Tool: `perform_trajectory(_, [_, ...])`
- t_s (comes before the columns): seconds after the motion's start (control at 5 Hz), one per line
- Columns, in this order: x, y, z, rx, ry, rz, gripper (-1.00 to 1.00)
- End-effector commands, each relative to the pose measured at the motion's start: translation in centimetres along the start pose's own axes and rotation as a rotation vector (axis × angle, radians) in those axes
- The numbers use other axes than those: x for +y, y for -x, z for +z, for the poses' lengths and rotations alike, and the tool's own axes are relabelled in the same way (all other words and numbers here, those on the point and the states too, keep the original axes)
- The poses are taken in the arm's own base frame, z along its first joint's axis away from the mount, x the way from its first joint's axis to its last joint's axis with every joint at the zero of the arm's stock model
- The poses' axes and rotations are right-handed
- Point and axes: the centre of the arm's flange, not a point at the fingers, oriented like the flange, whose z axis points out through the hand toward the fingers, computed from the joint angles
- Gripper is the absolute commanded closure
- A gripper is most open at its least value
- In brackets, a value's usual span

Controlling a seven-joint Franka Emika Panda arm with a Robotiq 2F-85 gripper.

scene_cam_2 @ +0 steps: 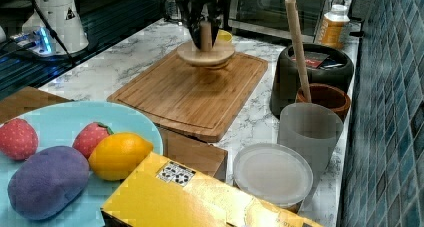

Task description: Open the lid of the tea container.

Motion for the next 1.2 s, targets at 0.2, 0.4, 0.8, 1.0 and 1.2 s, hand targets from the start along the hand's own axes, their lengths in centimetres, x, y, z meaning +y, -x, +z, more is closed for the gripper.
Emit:
perform_trajectory(0.2, [-5.6, -2.2, -26.1, 0.314, -0.17, 0.032, 1.0])
perform_trajectory(0.4, [-5.5, -1.2, -27.7, 0.338, -0.19, 0.068, 1.0])
perform_trajectory(0.8, [-6.8, -0.2, -29.0, 0.338, -0.145, 0.033, 1.0])
perform_trajectory(1.0, [-6.8, -0.2, -29.0, 0.338, -0.145, 0.033, 1.0])
perform_trajectory(1.2, [-6.8, -0.2, -29.0, 0.338, -0.145, 0.033, 1.0])
